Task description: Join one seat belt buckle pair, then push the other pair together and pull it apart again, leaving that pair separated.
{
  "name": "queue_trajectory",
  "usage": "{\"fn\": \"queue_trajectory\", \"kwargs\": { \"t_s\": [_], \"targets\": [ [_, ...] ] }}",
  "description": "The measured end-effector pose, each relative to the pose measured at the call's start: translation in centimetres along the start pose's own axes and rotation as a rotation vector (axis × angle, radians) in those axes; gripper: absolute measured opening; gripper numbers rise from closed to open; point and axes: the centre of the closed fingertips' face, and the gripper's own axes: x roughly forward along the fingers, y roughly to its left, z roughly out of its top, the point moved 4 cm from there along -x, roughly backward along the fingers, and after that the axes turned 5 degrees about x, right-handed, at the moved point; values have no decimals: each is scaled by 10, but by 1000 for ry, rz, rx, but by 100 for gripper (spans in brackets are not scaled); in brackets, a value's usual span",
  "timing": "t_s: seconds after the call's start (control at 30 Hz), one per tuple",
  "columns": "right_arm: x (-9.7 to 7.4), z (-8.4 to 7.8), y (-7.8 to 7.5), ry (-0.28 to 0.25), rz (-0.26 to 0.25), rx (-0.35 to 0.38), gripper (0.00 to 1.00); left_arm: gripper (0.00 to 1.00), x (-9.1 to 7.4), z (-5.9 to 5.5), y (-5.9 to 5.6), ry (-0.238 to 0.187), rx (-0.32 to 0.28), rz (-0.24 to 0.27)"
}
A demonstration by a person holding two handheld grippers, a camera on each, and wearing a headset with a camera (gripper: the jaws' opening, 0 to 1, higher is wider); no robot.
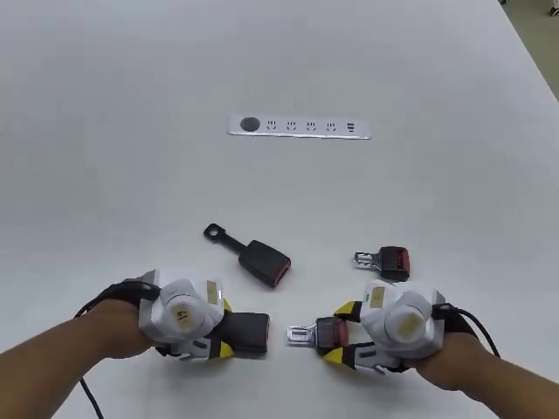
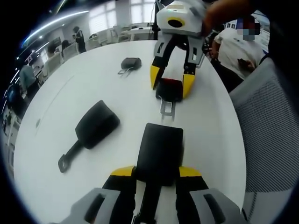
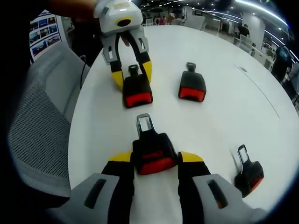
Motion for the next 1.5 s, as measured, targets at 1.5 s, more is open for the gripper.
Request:
{"fn": "queue_trajectory", "kwargs": {
  "t_s": [1.5],
  "targets": [
    [37,34,22,-24,-4,46,34,33,3,4,1,40,8,-15]
  ]
}}
